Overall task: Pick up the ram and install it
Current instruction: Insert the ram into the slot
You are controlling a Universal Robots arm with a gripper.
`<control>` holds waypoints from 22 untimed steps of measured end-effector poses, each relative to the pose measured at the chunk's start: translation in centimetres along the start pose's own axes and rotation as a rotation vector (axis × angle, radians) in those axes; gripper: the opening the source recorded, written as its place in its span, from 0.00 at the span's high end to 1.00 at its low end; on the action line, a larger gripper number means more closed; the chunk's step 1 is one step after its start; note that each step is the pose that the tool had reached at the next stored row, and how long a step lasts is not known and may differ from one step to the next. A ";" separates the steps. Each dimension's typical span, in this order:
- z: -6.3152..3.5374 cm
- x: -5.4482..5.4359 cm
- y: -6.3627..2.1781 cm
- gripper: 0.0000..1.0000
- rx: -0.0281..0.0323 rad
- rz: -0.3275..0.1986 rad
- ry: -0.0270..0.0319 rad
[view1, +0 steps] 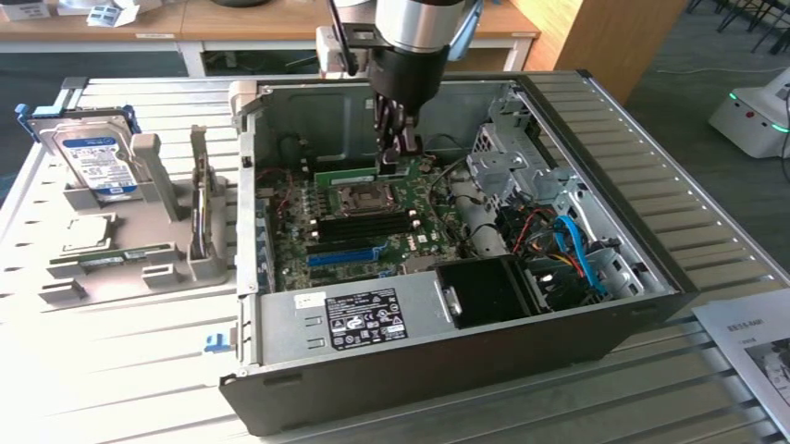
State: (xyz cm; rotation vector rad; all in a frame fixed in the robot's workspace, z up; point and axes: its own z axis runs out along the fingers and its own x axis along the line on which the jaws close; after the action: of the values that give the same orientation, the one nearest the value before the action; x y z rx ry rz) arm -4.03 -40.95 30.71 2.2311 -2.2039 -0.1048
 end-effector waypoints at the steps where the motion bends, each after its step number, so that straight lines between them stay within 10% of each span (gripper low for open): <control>1: 0.13 0.0 -0.01 0.88 0.0001 0.000 0.0000; 22: 2.99 0.1 -0.15 0.88 0.0002 0.000 0.0000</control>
State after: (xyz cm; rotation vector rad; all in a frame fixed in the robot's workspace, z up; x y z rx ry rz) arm -4.03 -40.95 27.71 2.2312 -2.2041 -0.1046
